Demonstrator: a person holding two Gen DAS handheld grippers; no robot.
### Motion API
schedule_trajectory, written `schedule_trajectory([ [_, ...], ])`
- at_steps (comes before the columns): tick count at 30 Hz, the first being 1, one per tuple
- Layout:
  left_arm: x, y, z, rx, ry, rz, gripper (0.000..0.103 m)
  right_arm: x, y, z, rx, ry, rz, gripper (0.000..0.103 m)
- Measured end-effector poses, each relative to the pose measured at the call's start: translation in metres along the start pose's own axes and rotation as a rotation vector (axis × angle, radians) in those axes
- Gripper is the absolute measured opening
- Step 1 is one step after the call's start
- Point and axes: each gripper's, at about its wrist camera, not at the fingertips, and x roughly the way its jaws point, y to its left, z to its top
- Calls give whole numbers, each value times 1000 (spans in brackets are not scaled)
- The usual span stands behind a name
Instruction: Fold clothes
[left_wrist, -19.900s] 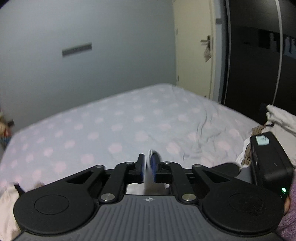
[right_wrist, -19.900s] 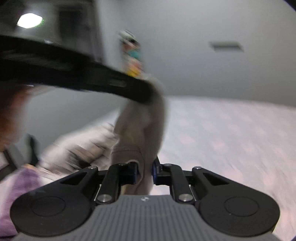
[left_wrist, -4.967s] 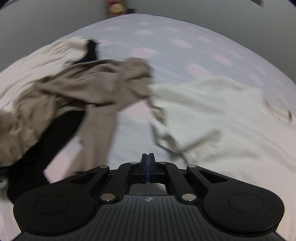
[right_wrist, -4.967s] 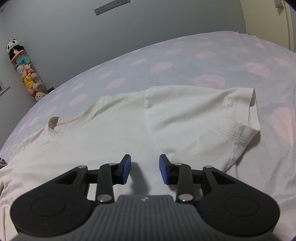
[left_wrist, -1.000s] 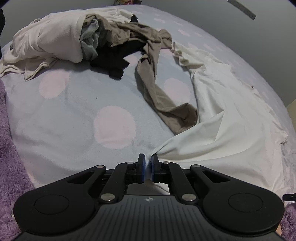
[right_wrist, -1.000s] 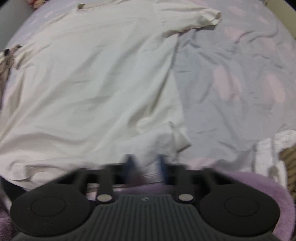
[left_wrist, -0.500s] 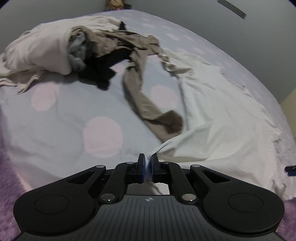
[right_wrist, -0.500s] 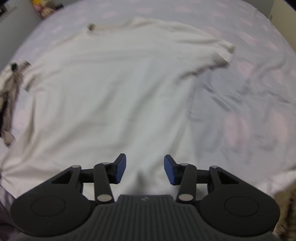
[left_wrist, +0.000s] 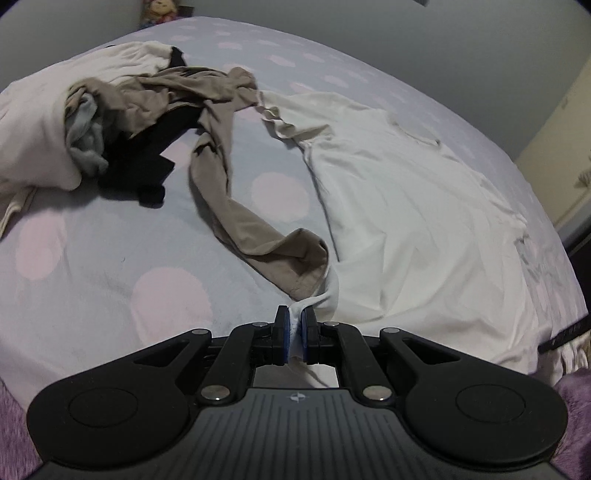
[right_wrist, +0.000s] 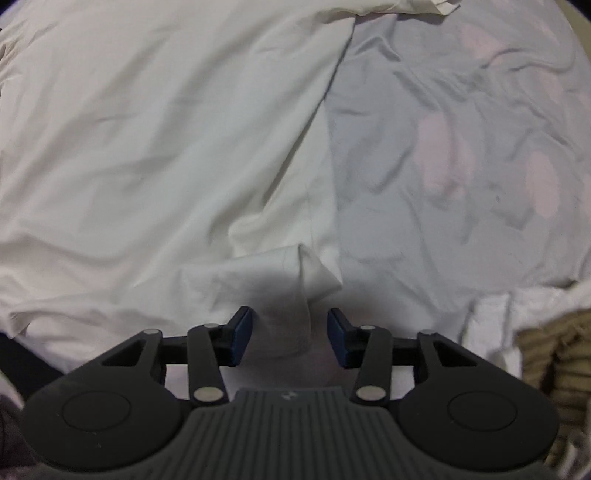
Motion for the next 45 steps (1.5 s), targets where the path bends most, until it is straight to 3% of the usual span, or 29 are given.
schedule_trajectory([
  [1, 0, -1, 0, -11, -12, 1, 4, 5, -3, 0, 7, 1, 28, 15],
  [4, -1, -4, 1, -39, -46, 4, 4, -7, -8, -4, 16, -3, 77, 7],
  [8, 2, -14, 4, 27, -56, 50, 4, -52, -9, -4, 30, -139, 224, 6],
  [10, 13, -13, 2, 11, -57, 67, 4, -66, -5, 5, 51, -228, 308, 6],
  [12, 19, -11, -2, -11, -55, 83, 4, -61, 2, 17, 76, -275, 361, 7],
  [17, 17, -6, -14, -30, -49, 118, 4, -34, 7, 38, 174, -306, 463, 29],
  [22, 19, -2, -15, -56, -39, 130, 4, -42, -8, 27, 244, -405, 541, 32],
  [24, 20, -3, -15, -48, -39, 133, 4, -50, -16, 19, 247, -459, 541, 32],
  [28, 22, -2, -16, -55, -37, 136, 4, -53, -23, 9, 243, -487, 523, 34],
  [31, 23, -2, -16, -57, -34, 136, 4, -50, -1, 9, 79, -517, 383, 34],
  [36, 26, 0, -16, -61, -17, 139, 5, -42, 19, 12, -218, -525, 226, 34],
  [39, 28, 2, -16, -66, -8, 139, 5, -33, 29, 22, -371, -512, 162, 34],
  [45, 32, 4, -16, -66, 8, 142, 5, -13, 53, 42, -606, -444, 145, 40],
])
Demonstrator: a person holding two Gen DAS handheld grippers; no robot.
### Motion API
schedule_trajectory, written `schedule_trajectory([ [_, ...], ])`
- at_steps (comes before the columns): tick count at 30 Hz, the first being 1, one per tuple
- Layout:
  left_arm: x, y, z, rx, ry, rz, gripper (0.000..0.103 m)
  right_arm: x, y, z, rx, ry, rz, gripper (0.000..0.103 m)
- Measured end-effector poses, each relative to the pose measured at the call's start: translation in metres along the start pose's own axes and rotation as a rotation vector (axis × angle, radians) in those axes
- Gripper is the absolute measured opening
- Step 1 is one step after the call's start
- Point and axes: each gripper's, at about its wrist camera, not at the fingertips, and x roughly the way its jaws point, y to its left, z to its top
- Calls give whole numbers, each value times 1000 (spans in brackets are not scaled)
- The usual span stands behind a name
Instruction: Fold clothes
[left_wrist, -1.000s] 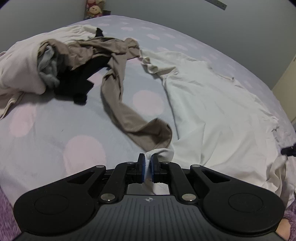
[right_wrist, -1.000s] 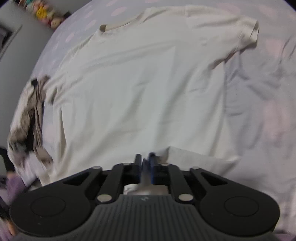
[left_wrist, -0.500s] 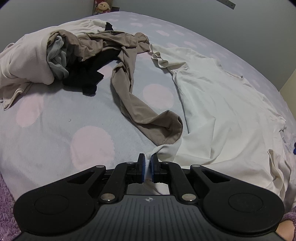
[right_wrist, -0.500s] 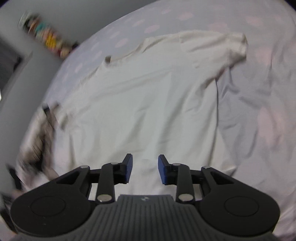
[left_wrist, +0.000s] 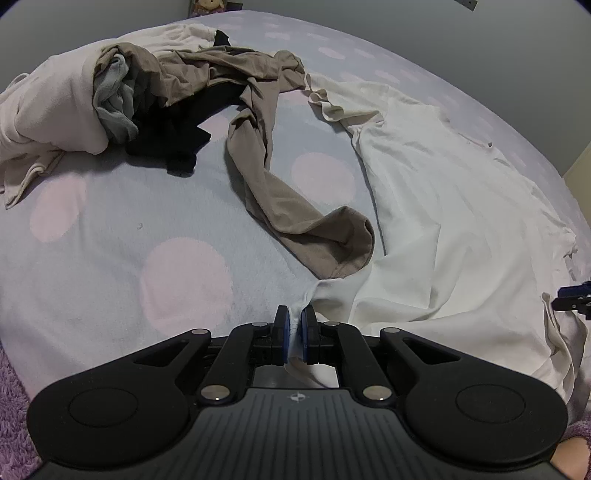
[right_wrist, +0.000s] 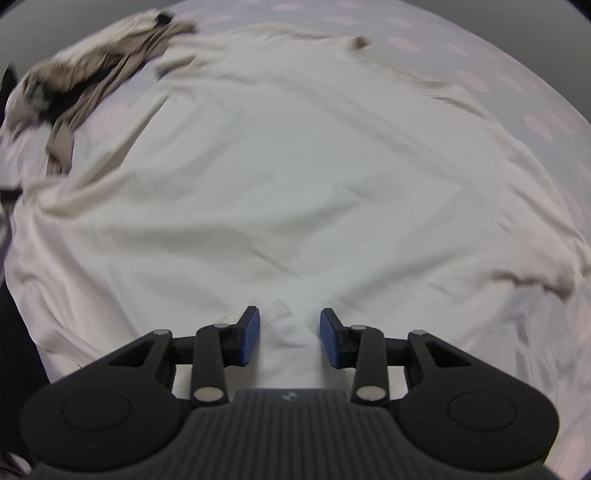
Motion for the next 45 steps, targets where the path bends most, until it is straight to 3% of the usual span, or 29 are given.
schedule_trajectory([
  [5, 3, 1, 0, -2, 11, 7, 5, 22, 1, 5, -81, 64, 9, 38],
  [10, 1, 1, -1, -3, 5, 3, 5, 17, 10, 1, -131, 58, -2, 13],
  [13, -7, 0, 0, -14, -11, -20, 5, 7, 15, -3, -138, 40, -32, 11],
  [20, -45, -18, 3, 18, -80, -91, 4, -73, 1, -31, -39, -88, -105, 9],
  [29, -134, -47, 26, 87, -211, -208, 4, -205, -22, -96, 135, -295, -229, 8],
  [32, -154, -52, 30, 107, -185, -224, 4, -242, -25, -117, 169, -362, -222, 8],
  [35, -159, -49, 22, 128, -130, -203, 4, -261, -23, -137, 182, -364, -210, 8],
  [38, -144, -41, 10, 139, -34, -173, 4, -260, -15, -156, 147, -299, -200, 7],
  [45, -74, -21, -28, 144, 211, -100, 4, -201, -5, -181, 115, -75, -178, 7],
])
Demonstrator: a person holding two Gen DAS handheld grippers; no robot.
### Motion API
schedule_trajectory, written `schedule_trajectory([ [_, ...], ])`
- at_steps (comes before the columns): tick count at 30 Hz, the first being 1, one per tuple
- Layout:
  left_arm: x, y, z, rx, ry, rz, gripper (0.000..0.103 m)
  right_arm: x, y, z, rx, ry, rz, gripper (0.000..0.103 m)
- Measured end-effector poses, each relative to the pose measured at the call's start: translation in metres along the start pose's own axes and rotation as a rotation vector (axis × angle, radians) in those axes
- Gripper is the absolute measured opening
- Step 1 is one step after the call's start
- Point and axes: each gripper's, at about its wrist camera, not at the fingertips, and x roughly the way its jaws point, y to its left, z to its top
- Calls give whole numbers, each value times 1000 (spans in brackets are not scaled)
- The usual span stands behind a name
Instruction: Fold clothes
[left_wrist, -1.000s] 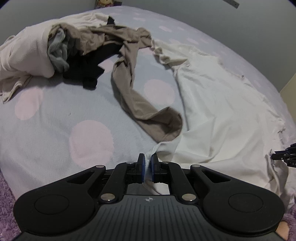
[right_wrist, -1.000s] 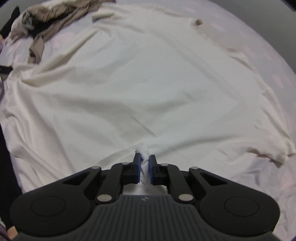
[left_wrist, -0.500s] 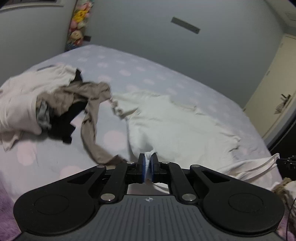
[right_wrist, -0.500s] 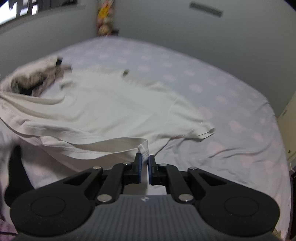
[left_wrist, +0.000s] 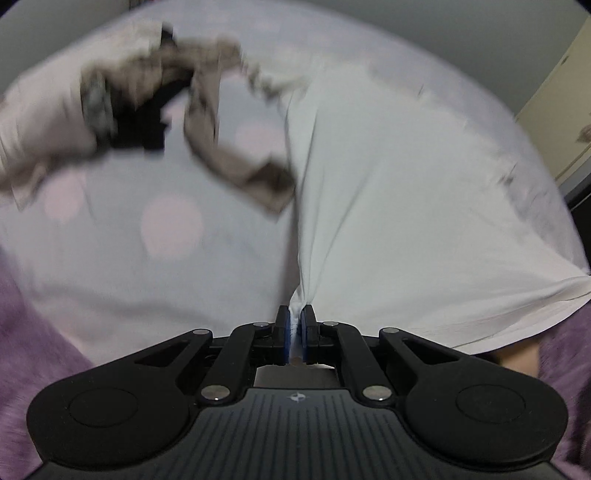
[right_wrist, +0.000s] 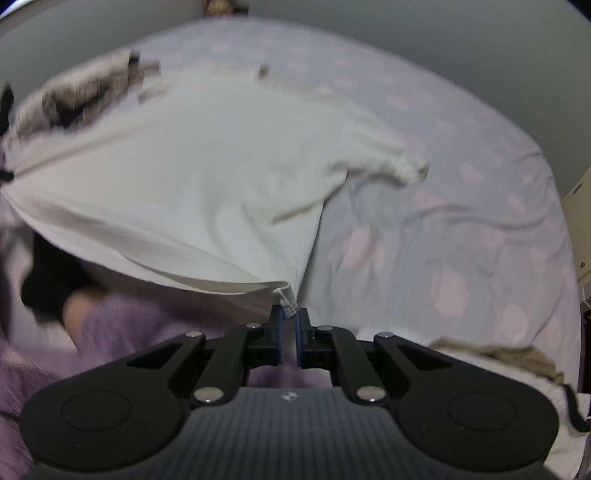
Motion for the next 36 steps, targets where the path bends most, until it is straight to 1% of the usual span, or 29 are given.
schedule_trajectory([
  [3, 21, 7, -8, 1, 67, 19, 4, 21, 9, -6, -44, 83, 4, 7],
  [6, 26, 6, -10, 26, 85, 24, 4, 16, 12, -13, -85, 117, 1, 7],
  [7, 26, 7, -9, 35, 89, 21, 4, 13, 12, -13, -99, 123, 2, 0],
  [9, 30, 8, -7, 55, 104, 12, 5, 13, 9, -13, -135, 164, -22, 0],
  [12, 34, 2, -7, 75, 141, 0, 5, 18, -1, -9, -109, 198, -16, 0],
  [14, 30, -1, -8, 93, 145, -9, 6, 20, -5, -3, -95, 192, -23, 0],
  [17, 23, -1, -4, 81, 140, -31, 14, 29, -21, 14, -3, 166, -22, 4],
  [20, 15, 0, 4, 65, 114, -40, 14, 50, -42, 35, 156, 122, -24, 7],
  [22, 9, -1, 10, 49, 81, -44, 15, 70, -51, 45, 269, 73, 13, 13],
  [23, 7, -1, 13, 40, 63, -46, 17, 82, -54, 48, 318, 49, 30, 14],
  [24, 5, -1, 16, 30, 47, -48, 18, 93, -56, 51, 367, 26, 46, 18],
  [25, 5, 0, 19, 20, 37, -44, 18, 105, -57, 53, 410, 15, 56, 21],
  [28, 10, 1, 28, -14, 18, -22, 18, 140, -57, 54, 503, 8, 55, 21],
  [30, 16, 1, 33, -39, 15, -24, 18, 158, -60, 52, 562, 8, 60, 21],
  [33, 26, -3, 38, -47, 20, -34, 18, 173, -71, 48, 653, 2, 111, 23],
  [34, 29, -5, 39, -47, 23, -36, 18, 176, -73, 47, 671, 1, 132, 25],
  [36, 38, -9, 42, -48, 31, -43, 18, 183, -77, 45, 706, 6, 174, 27],
])
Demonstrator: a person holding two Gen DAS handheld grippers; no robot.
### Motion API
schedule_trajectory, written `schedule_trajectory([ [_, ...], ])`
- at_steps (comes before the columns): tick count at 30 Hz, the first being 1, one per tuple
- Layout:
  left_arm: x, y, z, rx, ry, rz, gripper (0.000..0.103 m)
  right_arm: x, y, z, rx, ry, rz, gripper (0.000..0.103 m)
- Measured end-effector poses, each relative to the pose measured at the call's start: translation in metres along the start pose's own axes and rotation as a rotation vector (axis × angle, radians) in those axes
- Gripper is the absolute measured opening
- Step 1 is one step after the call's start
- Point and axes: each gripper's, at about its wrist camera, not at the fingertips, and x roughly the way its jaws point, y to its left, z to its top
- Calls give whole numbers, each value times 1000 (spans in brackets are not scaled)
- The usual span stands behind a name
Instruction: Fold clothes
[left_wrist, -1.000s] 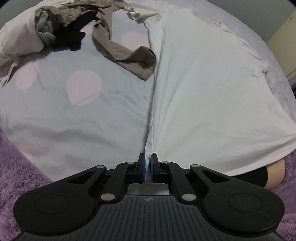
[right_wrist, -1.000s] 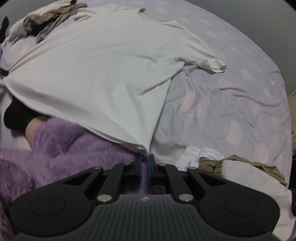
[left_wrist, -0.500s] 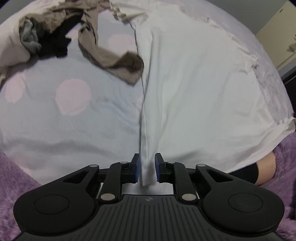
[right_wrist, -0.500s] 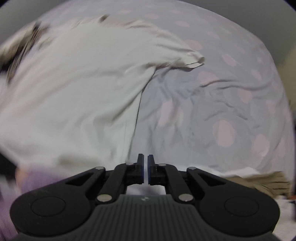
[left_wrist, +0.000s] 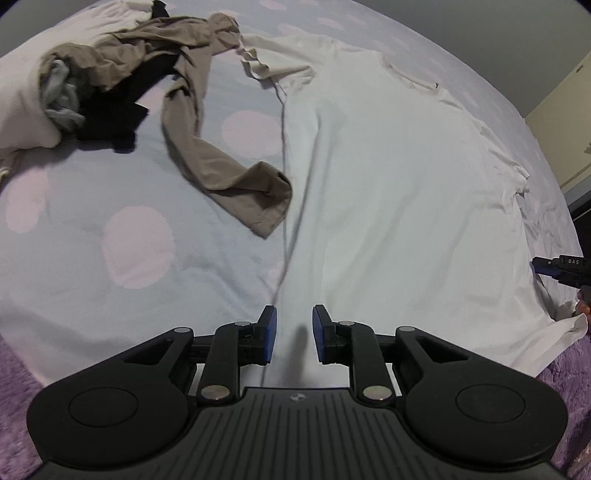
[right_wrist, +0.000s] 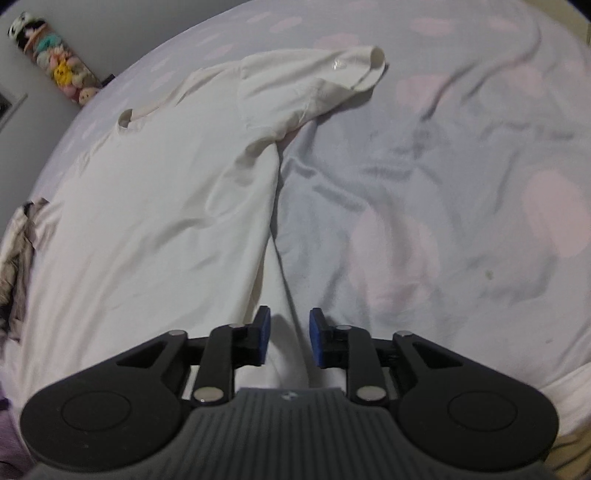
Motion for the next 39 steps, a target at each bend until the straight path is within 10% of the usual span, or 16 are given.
schedule_trajectory([
  [2, 6, -5, 3, -2, 2, -6, 18, 6, -2, 0, 20, 11, -3, 26],
  [4, 12, -11, 6, 0, 1, -15, 18, 10, -3, -1, 35, 14, -13, 1],
  [17, 19, -14, 2, -11, 14, -9, 18, -6, -6, -4, 49, 41, -168, 1],
  [23, 21, -3, 1, -39, 19, 3, 18, -24, 0, -2, 8, -9, -105, 11],
  [25, 22, -5, 1, -41, 18, -3, 18, -21, 13, -4, -53, -4, -101, 29],
  [30, 18, -11, -2, -13, 2, -17, 18, 7, 37, -7, -178, 59, -172, 28],
  [34, 16, -6, -4, -32, -8, -15, 18, 23, 45, -12, -239, 94, -255, 5],
  [39, 16, 5, -7, -59, -8, -11, 18, -3, 27, -14, -103, 21, -233, 1],
])
